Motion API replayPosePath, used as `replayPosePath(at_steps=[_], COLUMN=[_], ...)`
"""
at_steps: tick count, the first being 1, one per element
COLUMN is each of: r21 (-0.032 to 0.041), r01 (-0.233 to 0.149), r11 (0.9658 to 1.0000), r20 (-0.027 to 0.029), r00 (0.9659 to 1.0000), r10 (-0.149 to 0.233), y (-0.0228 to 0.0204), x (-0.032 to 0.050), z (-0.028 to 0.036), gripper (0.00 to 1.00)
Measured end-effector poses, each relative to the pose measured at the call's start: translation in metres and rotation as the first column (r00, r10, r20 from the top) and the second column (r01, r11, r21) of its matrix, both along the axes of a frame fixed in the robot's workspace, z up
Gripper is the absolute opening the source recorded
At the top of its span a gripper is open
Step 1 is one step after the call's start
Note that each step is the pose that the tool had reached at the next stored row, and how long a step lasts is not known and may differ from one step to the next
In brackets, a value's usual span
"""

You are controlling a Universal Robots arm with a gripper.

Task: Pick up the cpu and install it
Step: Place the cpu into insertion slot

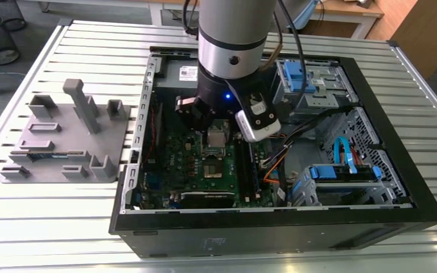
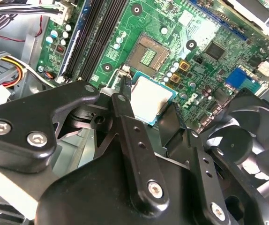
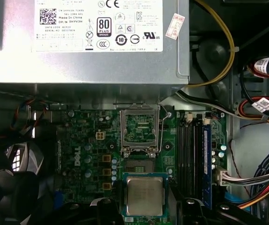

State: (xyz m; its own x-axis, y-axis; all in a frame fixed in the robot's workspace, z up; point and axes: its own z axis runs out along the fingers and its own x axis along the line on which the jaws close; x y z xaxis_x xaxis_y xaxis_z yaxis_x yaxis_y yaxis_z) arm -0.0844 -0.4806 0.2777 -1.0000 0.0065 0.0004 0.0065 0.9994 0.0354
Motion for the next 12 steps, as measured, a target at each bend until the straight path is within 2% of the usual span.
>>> replayPosePath(at_steps=[12], r21=[-0.0033], r01=[0.0], r11=[1.0], r20=[-0.0001], r00=[1.0], r10=[0.0], y=[-0.0006], x=[-0.0003], z=[-0.0119], gripper=[0.47])
